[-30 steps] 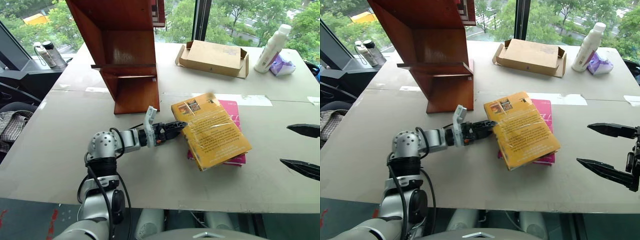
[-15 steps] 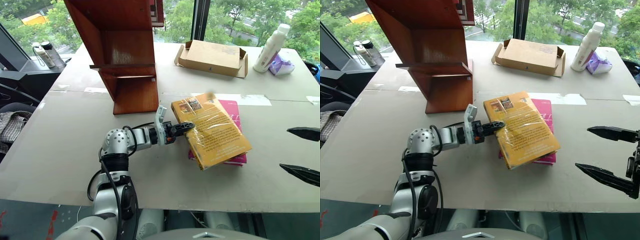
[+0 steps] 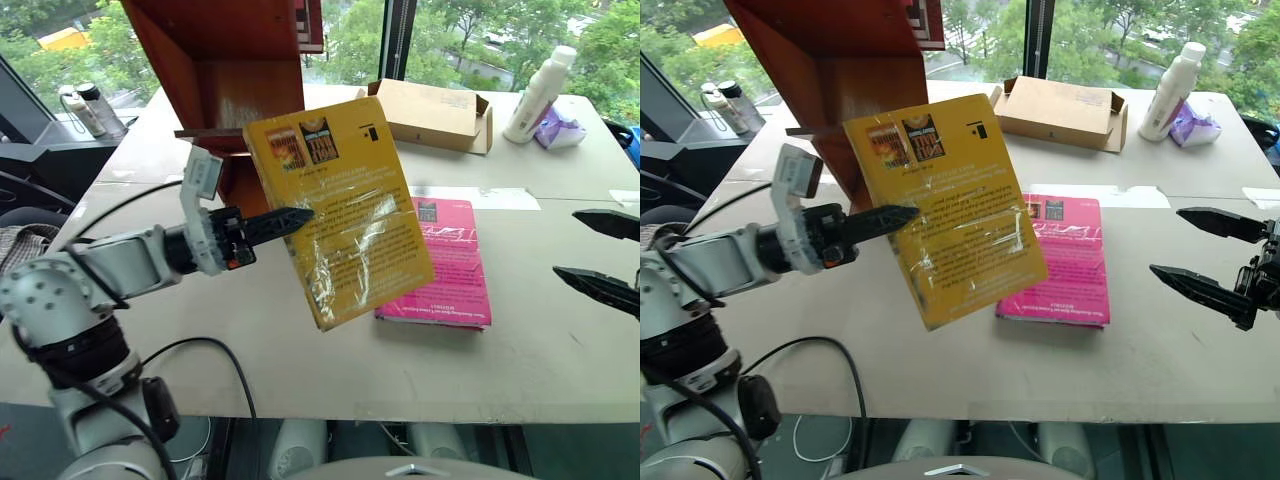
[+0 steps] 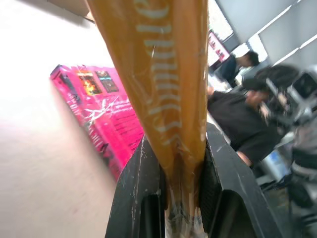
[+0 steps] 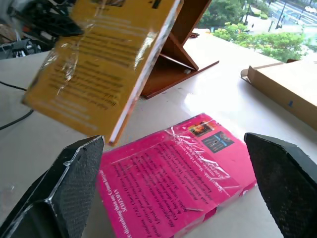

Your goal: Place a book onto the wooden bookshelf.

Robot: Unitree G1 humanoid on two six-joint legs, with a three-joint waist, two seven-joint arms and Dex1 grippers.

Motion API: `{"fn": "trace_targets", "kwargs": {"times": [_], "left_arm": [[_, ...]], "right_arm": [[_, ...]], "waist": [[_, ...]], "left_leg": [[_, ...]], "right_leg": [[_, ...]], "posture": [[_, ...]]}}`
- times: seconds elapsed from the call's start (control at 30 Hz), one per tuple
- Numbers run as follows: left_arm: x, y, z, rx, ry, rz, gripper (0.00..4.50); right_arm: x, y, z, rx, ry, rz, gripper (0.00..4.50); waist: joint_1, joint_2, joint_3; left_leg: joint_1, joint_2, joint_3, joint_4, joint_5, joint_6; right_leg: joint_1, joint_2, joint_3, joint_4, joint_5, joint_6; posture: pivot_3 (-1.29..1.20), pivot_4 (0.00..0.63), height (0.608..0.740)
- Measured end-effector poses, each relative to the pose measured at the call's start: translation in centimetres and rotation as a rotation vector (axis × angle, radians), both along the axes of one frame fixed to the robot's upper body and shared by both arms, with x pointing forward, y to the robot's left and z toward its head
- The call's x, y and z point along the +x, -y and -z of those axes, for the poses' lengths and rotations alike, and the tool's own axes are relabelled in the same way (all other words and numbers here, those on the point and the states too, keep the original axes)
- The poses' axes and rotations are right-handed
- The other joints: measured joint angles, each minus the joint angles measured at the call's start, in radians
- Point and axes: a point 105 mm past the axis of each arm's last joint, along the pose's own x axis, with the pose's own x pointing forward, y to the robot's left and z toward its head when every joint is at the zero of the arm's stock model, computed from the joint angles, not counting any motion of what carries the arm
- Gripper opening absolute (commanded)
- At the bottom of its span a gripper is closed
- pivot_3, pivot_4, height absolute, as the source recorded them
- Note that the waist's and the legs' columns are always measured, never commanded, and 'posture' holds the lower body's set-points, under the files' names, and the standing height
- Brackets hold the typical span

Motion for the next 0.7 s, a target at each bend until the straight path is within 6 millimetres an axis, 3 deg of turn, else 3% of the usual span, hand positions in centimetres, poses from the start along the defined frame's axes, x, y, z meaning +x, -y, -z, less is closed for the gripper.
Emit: {"fn": "trace_targets", "kwargs": {"times": [0.1, 0.2, 0.33, 0.5, 0.7], "left_arm": [[-1.0, 2.1, -4.2, 0.179, 0.342, 0.021, 0.30], [-0.4, 3.1, -6.8, 0.359, 0.632, -0.018, 0.30], [0.3, 3.2, -10.9, 0.645, 1.046, -0.081, 0.30], [0.7, 2.1, -14.4, 0.881, 1.223, -0.179, 0.30], [2.3, -0.8, -13.4, 1.190, 1.155, -0.214, 0.30]], "right_arm": [[1.3, -0.7, 0.0, 0.000, 0.012, -0.036, 4.50], [2.5, -0.4, -0.2, 0.006, 0.026, -0.034, 4.50], [3.9, 0.0, -1.0, 0.018, 0.079, -0.032, 4.50], [5.5, 0.0, -0.9, 0.045, 0.120, -0.035, 4.50], [6.2, -0.5, -0.5, 0.049, 0.134, -0.058, 4.50]], "waist": [[0.006, 0.001, 0.000], [0.001, 0.002, 0.000], [-0.004, 0.004, 0.001], [-0.004, 0.005, 0.001], [-0.004, 0.006, 0.003]], "left_leg": [[0.001, -0.003, 0.002, 0.001, 0.000, 0.000], [0.001, -0.007, 0.002, 0.000, 0.000, 0.000], [0.001, -0.007, 0.003, -0.004, 0.000, 0.000], [-0.002, -0.005, 0.004, -0.006, 0.000, 0.000], [-0.002, -0.004, 0.005, -0.006, 0.000, 0.001]], "right_leg": [[0.001, 0.003, -0.001, -0.001, 0.000, 0.000], [0.002, 0.003, 0.000, -0.002, 0.000, 0.000], [0.001, 0.005, 0.000, -0.007, 0.000, 0.001], [-0.002, 0.007, 0.001, -0.010, 0.001, 0.006], [-0.002, 0.007, 0.001, -0.009, 0.000, 0.007]], "posture": [[0.00, 0.150, 0.733], [0.00, 0.150, 0.733], [0.00, 0.150, 0.733], [0.00, 0.150, 0.733], [0.00, 0.150, 0.733]]}}
